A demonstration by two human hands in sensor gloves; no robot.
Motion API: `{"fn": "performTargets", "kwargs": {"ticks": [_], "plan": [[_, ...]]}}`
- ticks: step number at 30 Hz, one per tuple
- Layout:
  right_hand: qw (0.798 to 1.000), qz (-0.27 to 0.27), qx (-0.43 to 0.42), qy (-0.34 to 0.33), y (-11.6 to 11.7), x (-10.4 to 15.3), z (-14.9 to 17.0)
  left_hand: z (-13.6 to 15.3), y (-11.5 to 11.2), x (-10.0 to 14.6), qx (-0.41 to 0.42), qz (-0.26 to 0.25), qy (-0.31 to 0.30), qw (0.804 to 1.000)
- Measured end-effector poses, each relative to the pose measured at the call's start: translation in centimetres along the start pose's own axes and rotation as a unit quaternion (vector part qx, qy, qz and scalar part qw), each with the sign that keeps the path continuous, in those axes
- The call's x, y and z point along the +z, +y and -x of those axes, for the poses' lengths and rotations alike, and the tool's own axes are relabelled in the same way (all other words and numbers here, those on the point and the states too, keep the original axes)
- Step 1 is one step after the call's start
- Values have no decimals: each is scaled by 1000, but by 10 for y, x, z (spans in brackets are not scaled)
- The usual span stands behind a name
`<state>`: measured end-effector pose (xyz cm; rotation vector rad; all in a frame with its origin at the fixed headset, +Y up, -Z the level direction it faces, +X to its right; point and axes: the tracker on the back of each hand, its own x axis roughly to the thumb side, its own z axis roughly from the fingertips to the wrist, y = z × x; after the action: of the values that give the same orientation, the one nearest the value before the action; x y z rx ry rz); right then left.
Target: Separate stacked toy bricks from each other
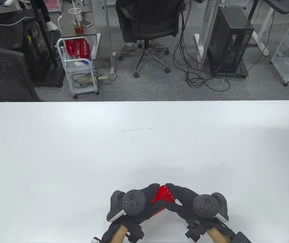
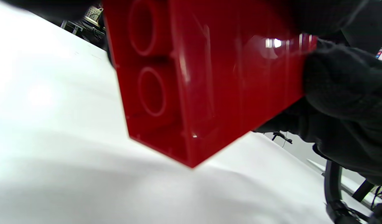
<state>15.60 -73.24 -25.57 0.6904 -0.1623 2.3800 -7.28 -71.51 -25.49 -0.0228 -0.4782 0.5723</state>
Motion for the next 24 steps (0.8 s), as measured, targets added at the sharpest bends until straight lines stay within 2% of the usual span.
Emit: {"fn": "performTargets", "kwargs": {"ticks": [3, 7, 12, 18, 24], "plan": [[1000, 1, 4, 1, 0, -1, 0, -6, -2, 2, -20, -30, -8, 999], [999, -3, 37, -9, 7, 0, 0, -11, -8, 4, -66, -29, -10, 997], [998, 18, 61, -2, 8, -1, -3, -12, -7, 4, -78, -44, -4, 996], [993, 61, 104, -2, 8, 1, -11, -7, -8, 3, -72, -48, 10, 996], [996, 36, 78, -9, 4, -2, -7, -5, -7, 4, -42, -53, -14, 998]]}}
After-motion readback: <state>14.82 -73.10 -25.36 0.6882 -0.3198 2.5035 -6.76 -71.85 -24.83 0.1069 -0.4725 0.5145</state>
